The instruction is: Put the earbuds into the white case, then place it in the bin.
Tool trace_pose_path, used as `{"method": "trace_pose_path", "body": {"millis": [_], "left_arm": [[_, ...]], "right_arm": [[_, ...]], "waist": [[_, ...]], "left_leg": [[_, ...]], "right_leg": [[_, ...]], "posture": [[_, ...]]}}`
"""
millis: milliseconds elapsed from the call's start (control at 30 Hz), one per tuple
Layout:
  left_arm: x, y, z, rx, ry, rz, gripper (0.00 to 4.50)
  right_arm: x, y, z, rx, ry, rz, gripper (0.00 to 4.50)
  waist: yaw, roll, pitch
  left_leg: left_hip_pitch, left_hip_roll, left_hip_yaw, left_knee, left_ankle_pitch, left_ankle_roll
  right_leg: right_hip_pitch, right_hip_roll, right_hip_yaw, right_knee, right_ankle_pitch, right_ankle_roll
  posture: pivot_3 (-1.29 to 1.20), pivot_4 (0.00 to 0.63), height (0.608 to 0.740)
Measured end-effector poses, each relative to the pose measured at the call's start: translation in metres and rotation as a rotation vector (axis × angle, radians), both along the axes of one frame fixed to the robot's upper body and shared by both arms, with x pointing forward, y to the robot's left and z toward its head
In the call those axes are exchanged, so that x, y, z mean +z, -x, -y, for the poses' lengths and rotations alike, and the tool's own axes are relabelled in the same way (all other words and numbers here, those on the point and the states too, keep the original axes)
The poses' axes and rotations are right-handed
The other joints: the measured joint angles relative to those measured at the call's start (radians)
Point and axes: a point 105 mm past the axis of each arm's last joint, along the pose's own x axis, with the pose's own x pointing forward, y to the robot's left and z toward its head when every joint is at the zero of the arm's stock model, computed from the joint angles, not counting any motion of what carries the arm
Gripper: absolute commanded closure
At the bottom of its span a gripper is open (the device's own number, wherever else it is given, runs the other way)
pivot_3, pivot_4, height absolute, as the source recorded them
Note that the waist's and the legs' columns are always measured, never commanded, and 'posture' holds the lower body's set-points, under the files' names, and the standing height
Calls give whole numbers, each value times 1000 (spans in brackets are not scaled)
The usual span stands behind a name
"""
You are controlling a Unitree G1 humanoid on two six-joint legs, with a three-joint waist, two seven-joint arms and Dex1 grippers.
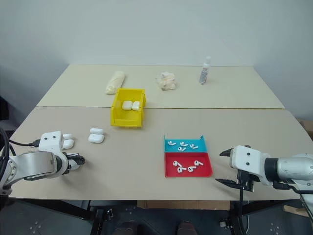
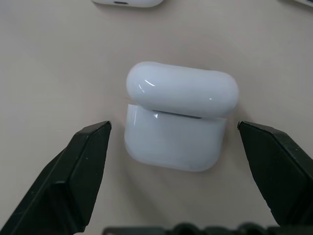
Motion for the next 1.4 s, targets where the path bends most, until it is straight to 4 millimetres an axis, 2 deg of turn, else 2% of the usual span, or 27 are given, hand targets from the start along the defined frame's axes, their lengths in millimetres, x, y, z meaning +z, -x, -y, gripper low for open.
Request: {"method": "trace_pose_path", "body": {"millis": [767,867,967,1000,1233,1333,1400], "left_arm": [[-5,-2,-1,-36,21,-34,0],[-5,-2,-2,-33,30,-35,575],[-6,-2,-1,-36,36,-36,1520],[-6,-2,-1,-35,36,-36,1707],[-6,-1,-1,-44,16,-43,1710],[-4,2,-1,-77,-33,-55,1710],[4,6,0,-159,-79,-59,1710]], "right_arm": [[-2,3,-1,-9,2,-9,25],[-2,3,-1,-11,2,-7,0],[-2,3,-1,-11,2,-5,0],[-2,3,-1,-11,2,-5,0],[-1,2,-1,-12,1,0,0],[0,2,-2,-11,1,5,0],[0,1,-1,-12,1,6,0]], "waist": [[1,0,0],[1,0,0],[-3,0,0],[-4,0,0],[-5,1,0],[-8,0,0],[-9,-1,1]], "left_leg": [[1,0,0,0,0,0],[2,0,0,0,0,0],[2,0,0,-1,0,0],[2,0,0,-1,0,0],[3,0,0,-1,0,0],[2,0,0,-1,0,0],[0,1,0,-1,0,0]], "right_leg": [[1,0,0,0,0,0],[2,0,0,0,0,0],[2,0,0,0,0,0],[2,0,0,0,0,0],[2,0,0,0,0,0],[2,0,0,-1,0,0],[0,1,0,-1,0,0]], "posture": [[0,150,740],[0,150,740],[0,150,740],[0,150,740],[0,150,740],[0,150,740],[0,150,740]]}}
